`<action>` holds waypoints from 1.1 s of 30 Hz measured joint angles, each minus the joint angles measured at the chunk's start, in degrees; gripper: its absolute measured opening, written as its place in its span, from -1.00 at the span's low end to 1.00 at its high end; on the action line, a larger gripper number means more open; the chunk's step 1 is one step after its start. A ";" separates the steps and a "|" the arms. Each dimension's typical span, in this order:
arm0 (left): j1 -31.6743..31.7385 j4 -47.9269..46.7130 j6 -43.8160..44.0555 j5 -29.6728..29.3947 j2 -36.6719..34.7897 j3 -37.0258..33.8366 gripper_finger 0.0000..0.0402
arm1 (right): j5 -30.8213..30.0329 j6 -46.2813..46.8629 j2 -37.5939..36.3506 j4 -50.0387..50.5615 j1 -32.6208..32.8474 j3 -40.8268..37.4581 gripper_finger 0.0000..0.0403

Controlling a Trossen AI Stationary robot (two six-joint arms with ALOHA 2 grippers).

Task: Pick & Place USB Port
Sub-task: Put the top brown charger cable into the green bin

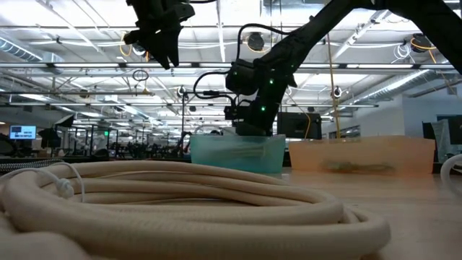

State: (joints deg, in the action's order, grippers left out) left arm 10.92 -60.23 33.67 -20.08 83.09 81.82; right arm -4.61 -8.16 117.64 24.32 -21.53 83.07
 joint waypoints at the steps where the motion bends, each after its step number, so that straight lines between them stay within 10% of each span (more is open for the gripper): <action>1: 0.00 0.00 0.00 0.02 0.00 0.00 -0.28 | 0.03 0.03 0.01 0.00 -0.03 0.00 -0.53; 28: 2.98 2.19 -5.50 5.03 0.02 -0.02 -0.28 | 0.42 9.49 -17.94 -6.40 0.13 0.08 -0.53; 33: 3.30 3.91 -6.21 7.61 0.04 -0.02 -0.45 | 9.68 14.71 -17.95 4.12 0.32 0.09 -0.63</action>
State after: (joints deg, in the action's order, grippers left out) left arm 14.22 -56.32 27.46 -12.47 83.13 81.80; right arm 5.07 6.55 99.69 28.44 -21.21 83.15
